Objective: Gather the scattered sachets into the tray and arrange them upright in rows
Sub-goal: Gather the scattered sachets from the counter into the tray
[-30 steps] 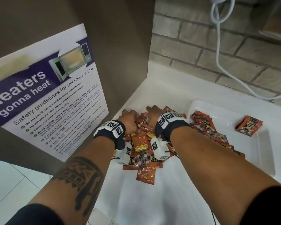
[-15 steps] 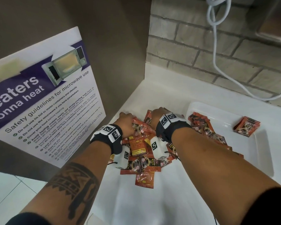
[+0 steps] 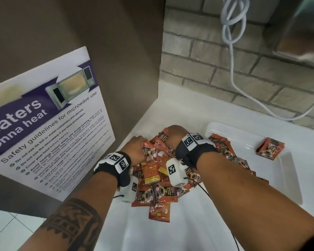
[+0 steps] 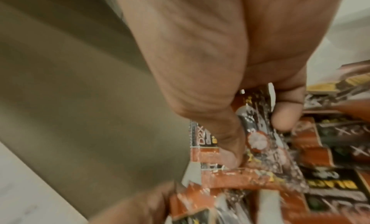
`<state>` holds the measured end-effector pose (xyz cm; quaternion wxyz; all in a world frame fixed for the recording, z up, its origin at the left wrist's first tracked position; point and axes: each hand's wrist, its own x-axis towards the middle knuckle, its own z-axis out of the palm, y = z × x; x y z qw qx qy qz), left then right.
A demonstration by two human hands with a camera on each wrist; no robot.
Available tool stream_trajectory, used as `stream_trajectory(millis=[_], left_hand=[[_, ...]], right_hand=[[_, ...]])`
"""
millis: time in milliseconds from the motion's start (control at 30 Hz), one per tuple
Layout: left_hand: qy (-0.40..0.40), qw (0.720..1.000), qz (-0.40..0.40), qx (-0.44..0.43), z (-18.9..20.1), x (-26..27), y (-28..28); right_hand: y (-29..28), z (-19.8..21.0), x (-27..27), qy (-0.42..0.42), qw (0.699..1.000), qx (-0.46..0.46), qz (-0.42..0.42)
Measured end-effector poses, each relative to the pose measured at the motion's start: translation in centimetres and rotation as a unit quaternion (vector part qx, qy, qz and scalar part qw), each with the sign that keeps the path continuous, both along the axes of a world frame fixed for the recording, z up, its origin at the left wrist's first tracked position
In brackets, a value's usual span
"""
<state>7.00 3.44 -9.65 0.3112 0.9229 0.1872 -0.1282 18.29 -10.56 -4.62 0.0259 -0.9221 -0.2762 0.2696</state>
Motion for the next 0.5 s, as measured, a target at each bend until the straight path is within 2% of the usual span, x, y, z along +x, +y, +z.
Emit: stream_trajectory(millis=[100,200,233,400,500], left_hand=[[0.001,1.0,-0.004,-0.008,0.2,-0.1,0.4],[0.01,1.0,-0.01,-0.013,0.5,0.0,0.8],[0.011,1.0,-0.013,-0.008,0.6,0.1,0.8],[0.035,0.999,-0.032,0.022,1.2,0.9,0.6],[0.033,0.996,-0.047,0.069,2.1,1.4,0.3]], right_hand=[[-2.0,3.1,0.2,-0.01,0.99,0.128,-0.05],[-5.5,6.1,0.8,0.035,0.956,0.268,-0.113],[-7.1,6.6,1.3,0.035,0.946,0.29,-0.139],[-15.2,4.0,4.2,0.032,0.898,0.306,-0.314],[-18.0,2.5,4.3,-0.017,0.896,0.253,-0.365]])
